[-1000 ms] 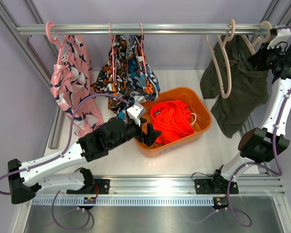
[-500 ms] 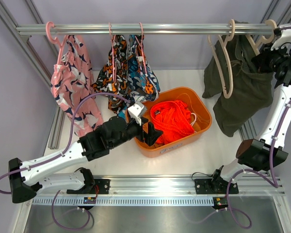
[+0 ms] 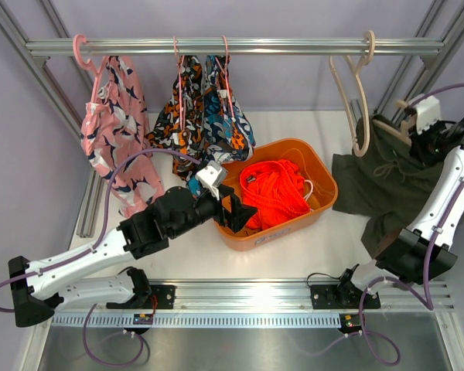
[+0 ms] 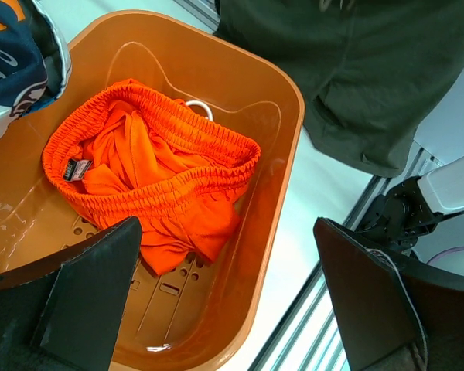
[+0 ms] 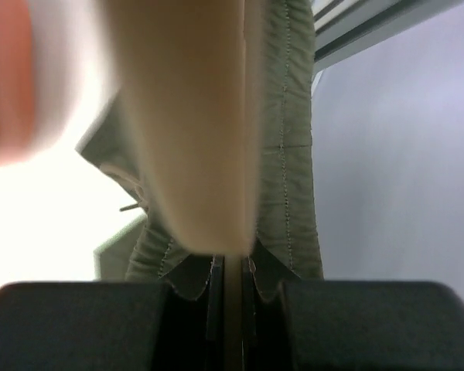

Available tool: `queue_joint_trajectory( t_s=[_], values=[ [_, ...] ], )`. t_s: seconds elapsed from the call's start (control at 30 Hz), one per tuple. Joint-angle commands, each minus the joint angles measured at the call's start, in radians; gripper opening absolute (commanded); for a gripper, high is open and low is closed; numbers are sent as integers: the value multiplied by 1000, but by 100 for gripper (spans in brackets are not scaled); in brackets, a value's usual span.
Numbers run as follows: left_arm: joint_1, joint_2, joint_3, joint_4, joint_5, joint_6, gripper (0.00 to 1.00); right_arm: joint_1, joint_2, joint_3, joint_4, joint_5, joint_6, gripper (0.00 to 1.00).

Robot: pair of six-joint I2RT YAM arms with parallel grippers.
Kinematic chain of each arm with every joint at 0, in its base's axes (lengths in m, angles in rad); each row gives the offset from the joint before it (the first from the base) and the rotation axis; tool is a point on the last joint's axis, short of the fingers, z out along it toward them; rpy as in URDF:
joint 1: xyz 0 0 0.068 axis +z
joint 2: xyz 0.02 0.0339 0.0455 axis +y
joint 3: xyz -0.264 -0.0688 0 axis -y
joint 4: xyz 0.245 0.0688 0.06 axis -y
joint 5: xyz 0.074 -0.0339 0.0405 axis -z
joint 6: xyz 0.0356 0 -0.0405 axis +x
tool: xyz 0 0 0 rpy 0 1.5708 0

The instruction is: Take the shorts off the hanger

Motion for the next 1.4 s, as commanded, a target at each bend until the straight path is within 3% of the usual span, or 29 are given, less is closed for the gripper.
queue_joint_trajectory(
  t_s=[0.0, 0.27, 0.47, 0.6, 0.7, 0.73, 0.83, 1.03, 1.37],
  values=[
    [0, -22, -6, 59, -10, 2, 99, -1, -98, -122, -322, 107, -382, 0],
    [0, -50, -28, 58, -29, 5, 99, -1, -288, -417, -344, 329, -799, 0],
    [1, -54, -31, 55, -30, 8, 99, -1, -417, -589, -345, 377, -1149, 0],
    [1, -60, -35, 53, -35, 7, 99, 0, -473, -656, -347, 377, -1234, 0],
    [0, -59, -38, 61, -35, 5, 99, 0, -450, -611, -345, 295, -1201, 0],
    [0, -59, -37, 58, -35, 5, 99, -1, -439, -583, -347, 196, -1165, 0],
    [0, -53, -31, 58, -33, 3, 99, -1, -376, -434, -347, 28, -892, 0],
    [0, -34, -20, 63, -22, 11, 99, 0, -446, -376, -345, -219, -788, 0],
    [0, -20, 4, 53, -10, 26, 99, 55, -465, -232, -348, -390, -630, 0]
  ],
)
